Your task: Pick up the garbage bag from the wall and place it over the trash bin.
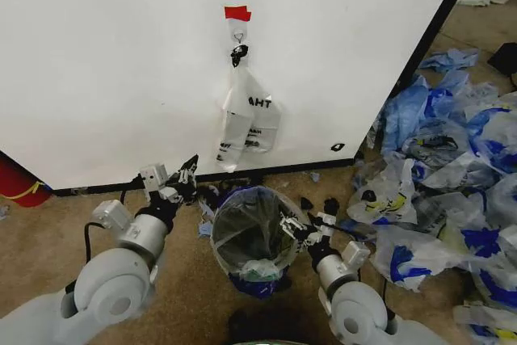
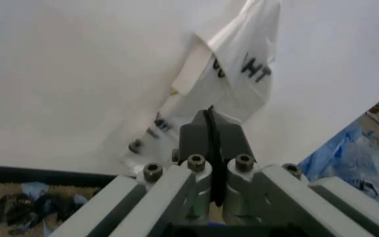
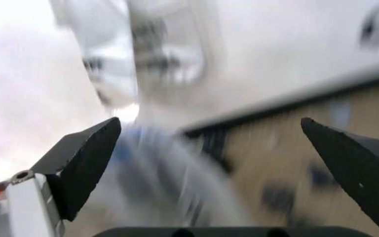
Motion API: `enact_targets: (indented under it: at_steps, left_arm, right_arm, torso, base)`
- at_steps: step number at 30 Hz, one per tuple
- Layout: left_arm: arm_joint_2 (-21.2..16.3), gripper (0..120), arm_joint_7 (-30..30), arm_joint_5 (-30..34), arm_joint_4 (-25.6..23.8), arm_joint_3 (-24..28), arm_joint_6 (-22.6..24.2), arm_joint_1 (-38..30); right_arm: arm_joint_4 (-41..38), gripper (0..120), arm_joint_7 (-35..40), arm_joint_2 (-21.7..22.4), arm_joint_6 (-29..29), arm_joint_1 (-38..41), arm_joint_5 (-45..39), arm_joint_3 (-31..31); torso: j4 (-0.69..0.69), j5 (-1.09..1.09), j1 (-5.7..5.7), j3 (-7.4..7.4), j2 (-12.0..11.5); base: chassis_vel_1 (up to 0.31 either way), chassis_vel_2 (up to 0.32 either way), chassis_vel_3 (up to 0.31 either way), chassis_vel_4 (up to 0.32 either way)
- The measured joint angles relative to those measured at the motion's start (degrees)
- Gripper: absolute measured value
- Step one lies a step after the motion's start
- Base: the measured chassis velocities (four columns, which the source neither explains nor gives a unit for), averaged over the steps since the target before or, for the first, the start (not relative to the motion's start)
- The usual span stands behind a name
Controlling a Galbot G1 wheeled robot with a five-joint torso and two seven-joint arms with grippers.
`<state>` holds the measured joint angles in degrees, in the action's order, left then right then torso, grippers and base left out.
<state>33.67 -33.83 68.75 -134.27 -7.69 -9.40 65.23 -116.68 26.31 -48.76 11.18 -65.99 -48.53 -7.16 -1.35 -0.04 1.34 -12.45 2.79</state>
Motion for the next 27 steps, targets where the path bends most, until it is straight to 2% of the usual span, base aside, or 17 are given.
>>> enact_targets:
  at_steps: [3, 6, 10, 11, 12, 13, 14, 15, 16, 17, 18, 19, 21, 24, 26, 27]
  left_arm:
    - [2.53, 0, 1.57, -3.01, 0.61, -3.33, -0.17, 0.45]
    - [3.41, 0, 2.23, -4.35, 1.02, -4.50, -0.28, 0.76]
    - [3.72, 0, 2.61, -5.40, 1.26, -4.92, -0.35, 0.91]
    - [4.60, 0, 3.58, -10.56, 2.11, -6.55, -0.70, 1.77]
    - [6.60, 1, 4.22, -16.13, 2.69, -10.26, -1.12, 3.68]
    - [10.42, 7, 4.81, -21.15, 1.99, -16.41, -1.61, 8.14]
    - [14.12, 11, 5.50, -24.07, 0.41, -21.69, -1.89, 13.66]
    - [14.12, 11, 5.50, -24.07, 0.41, -21.69, -1.89, 13.66]
    - [15.61, 15, 5.90, -24.86, -0.28, -23.56, -1.90, 15.98]
    - [17.18, 19, 6.29, -25.53, -1.06, -25.20, -1.90, 17.74]
    - [18.22, 23, 6.57, -25.98, -1.54, -26.17, -1.76, 18.72]
    - [19.07, 27, 6.86, -26.30, -1.90, -26.71, -1.61, 19.43]
    - [20.26, 36, 7.40, -26.88, -2.29, -26.90, -1.77, 20.78]
    - [21.40, 44, 7.96, -27.96, -2.31, -26.84, -2.01, 22.20]
    - [22.64, 52, 8.43, -29.07, -2.30, -26.37, -2.56, 23.56]
    - [23.09, 58, 8.67, -29.44, -2.28, -26.01, -2.73, 24.20]
  right_arm:
    - [0.01, 100, -3.58, 3.61, 4.54, 0.26, 7.73, 5.60]
    - [-0.22, 100, -3.85, 4.61, 5.72, 0.63, 9.29, 7.88]
    - [-0.35, 100, -3.87, 4.77, 5.77, 0.56, 9.61, 8.21]
    - [-1.46, 100, -1.93, 5.45, 4.42, -0.15, 9.62, 9.70]
    - [-2.78, 100, -0.16, 7.11, 3.06, -1.91, 9.73, 13.65]
    - [-3.25, 100, 1.21, 8.90, 2.25, -3.68, 10.17, 20.14]
    - [-3.70, 100, 1.42, 9.58, 2.01, -4.64, 11.08, 24.50]
    - [-3.70, 100, 1.42, 9.58, 2.01, -4.64, 11.08, 24.50]
    - [-4.88, 100, 1.37, 9.59, 2.12, -6.48, 11.55, 27.44]
    - [-6.78, 100, 1.36, 9.15, 2.40, -9.43, 11.91, 30.39]
    - [-8.51, 100, 1.35, 8.60, 2.60, -12.28, 12.23, 32.66]
    - [-9.93, 100, 1.20, 7.86, 2.92, -14.73, 12.60, 34.53]
    - [-11.59, 100, 0.50, 6.32, 4.52, -18.58, 13.72, 37.01]
    - [-11.93, 100, -0.31, 5.07, 6.33, -20.96, 15.21, 38.64]
    - [-11.97, 100, -1.42, 4.05, 7.88, -23.36, 16.96, 40.46]
    - [-12.00, 100, -1.95, 3.63, 8.55, -24.55, 17.70, 41.41]
  torso:
    - [-0.01, -0.01, 0.00, -0.01, 0.00]
    - [-0.02, -0.11, 0.00, 0.00, 0.00]
    - [0.01, 0.09, 0.01, -0.01, 0.00]
    - [0.01, 0.10, 0.01, -0.01, -0.01]
    - [-0.01, 0.05, 0.01, -0.01, 0.00]
    - [-0.08, -0.14, 0.01, -0.01, 0.00]
    - [0.10, -0.04, 0.00, 0.00, 0.00]
    - [0.10, -0.04, 0.00, 0.00, 0.00]
    - [0.13, 0.10, 0.00, 0.00, 0.00]
    - [0.08, 0.04, 0.00, 0.00, 0.00]
    - [0.02, -0.11, 0.00, 0.01, 0.00]
    - [-0.03, -0.08, 0.00, 0.01, 0.00]
    - [-0.04, 0.06, -0.01, 0.01, 0.00]
    - [-0.04, -0.02, 0.00, 0.01, 0.00]
    - [0.01, 0.03, 0.00, 0.01, 0.00]
    - [0.00, -0.04, 0.00, 0.00, 0.00]
  base:
    - [0.000, 0.000, 0.000, 0.000]
    - [0.000, 0.000, 0.000, 0.000]
    - [0.000, 0.000, 0.000, 0.000]
    - [0.000, 0.000, 0.000, 0.000]
    - [0.000, 0.000, 0.000, 0.000]
    - [0.000, 0.000, 0.000, 0.000]
    - [0.000, 0.000, 0.000, 0.000]
    - [0.000, 0.000, 0.000, 0.000]
    - [0.000, 0.000, 0.000, 0.000]
    - [0.014, 0.011, 0.041, 0.068]
    - [0.000, 0.000, 0.000, 0.000]
    - [0.000, 0.000, 0.000, 0.000]
    - [0.000, 0.000, 0.000, 0.000]
    - [0.000, 0.000, 0.000, 0.000]
    - [0.000, 0.000, 0.000, 0.000]
    - [0.000, 0.000, 0.000, 0.000]
